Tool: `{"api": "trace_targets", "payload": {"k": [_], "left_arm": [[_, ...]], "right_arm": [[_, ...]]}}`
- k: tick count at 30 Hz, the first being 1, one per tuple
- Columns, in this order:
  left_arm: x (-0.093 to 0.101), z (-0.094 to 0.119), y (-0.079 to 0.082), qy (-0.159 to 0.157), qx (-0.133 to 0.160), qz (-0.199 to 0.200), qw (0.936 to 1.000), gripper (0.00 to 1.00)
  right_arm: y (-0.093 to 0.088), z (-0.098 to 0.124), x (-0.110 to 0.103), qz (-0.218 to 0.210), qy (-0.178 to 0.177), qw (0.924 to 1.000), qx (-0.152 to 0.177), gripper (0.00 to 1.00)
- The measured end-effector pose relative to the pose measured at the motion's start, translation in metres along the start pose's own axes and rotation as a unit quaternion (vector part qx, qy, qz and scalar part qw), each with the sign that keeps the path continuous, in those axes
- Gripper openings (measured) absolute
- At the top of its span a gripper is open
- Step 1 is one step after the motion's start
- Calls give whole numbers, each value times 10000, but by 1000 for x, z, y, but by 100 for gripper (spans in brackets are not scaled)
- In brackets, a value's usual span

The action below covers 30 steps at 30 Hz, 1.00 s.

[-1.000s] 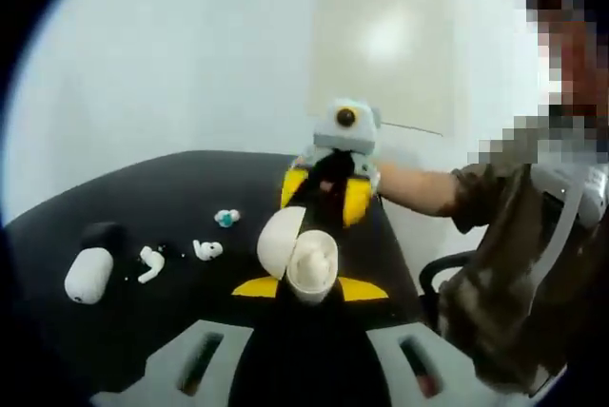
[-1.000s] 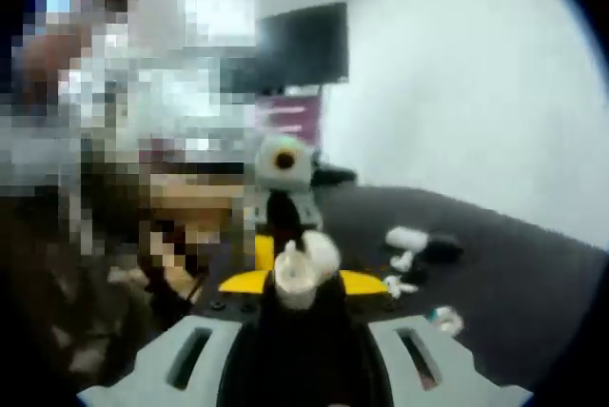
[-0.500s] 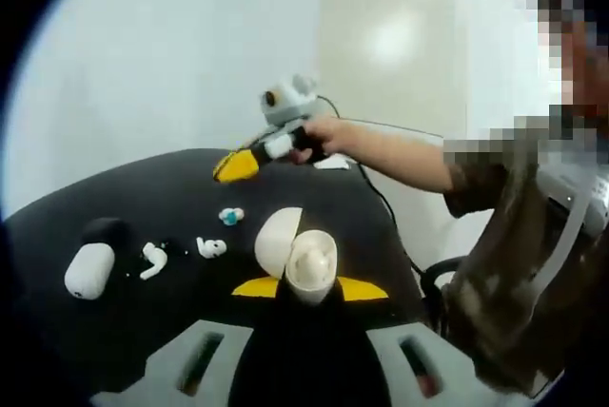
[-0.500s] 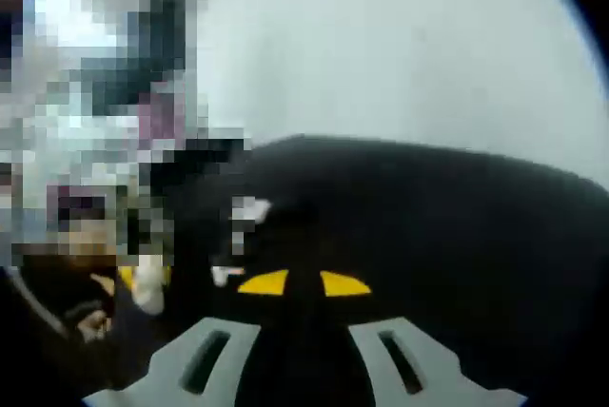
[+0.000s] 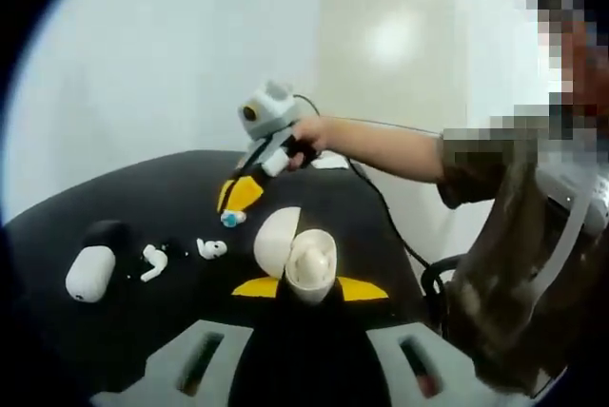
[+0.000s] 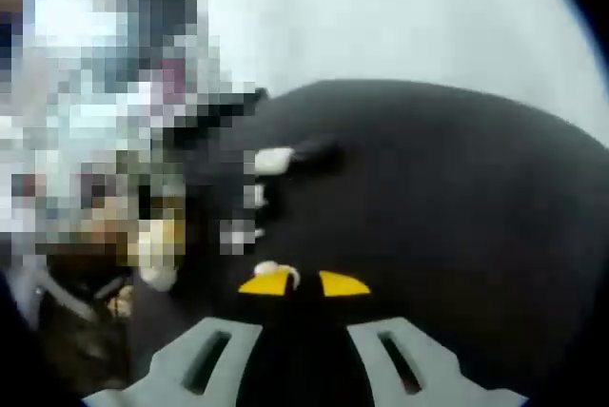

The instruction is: Pick up three earphones and place each one into its charging case using tactile feedback, ensure that each earphone is properly inserted and securely positioned inside the case.

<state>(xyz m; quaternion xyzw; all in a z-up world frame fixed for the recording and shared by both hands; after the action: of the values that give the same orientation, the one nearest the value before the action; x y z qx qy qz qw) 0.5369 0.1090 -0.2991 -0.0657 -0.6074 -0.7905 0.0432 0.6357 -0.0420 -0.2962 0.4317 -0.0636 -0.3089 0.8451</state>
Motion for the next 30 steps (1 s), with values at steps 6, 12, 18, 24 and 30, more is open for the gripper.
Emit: {"api": "trace_targets", "payload": {"k": [6,12,18,24,30], "left_arm": [[0,0,0,14,-4,-24,10000,18],[-1,0,0,44,-12,-6,10000,18],[-1,0,-1,72,-11,17,10000,18],[-2,0,-1,85,-7,39,10000,18],[-3,1,-1,121,-16,17,9999,18]], "right_arm": [[0,-1,-5,472,-196,9986,-136,6],[6,4,-4,1128,-613,9917,106,5],[26,40,-41,1863,-973,9660,1508,5],[31,66,-107,3208,-1140,9061,2512,5],[20,49,-128,5029,-2134,8125,2035,5]]}}
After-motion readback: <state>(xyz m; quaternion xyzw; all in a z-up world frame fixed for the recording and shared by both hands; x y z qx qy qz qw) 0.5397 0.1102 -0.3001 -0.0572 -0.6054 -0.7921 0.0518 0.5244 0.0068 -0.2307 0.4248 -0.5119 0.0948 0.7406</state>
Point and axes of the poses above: the point that each gripper's makers call its tool centre point, and the gripper's own axes: z roughly backward along the fingers, x roughly to its right, y roughly out of its top, the point moved 5 cm from there along z, roughly backward along the fingers, and after that the axes turned 14 degrees about -y, right-handed, at the moved point
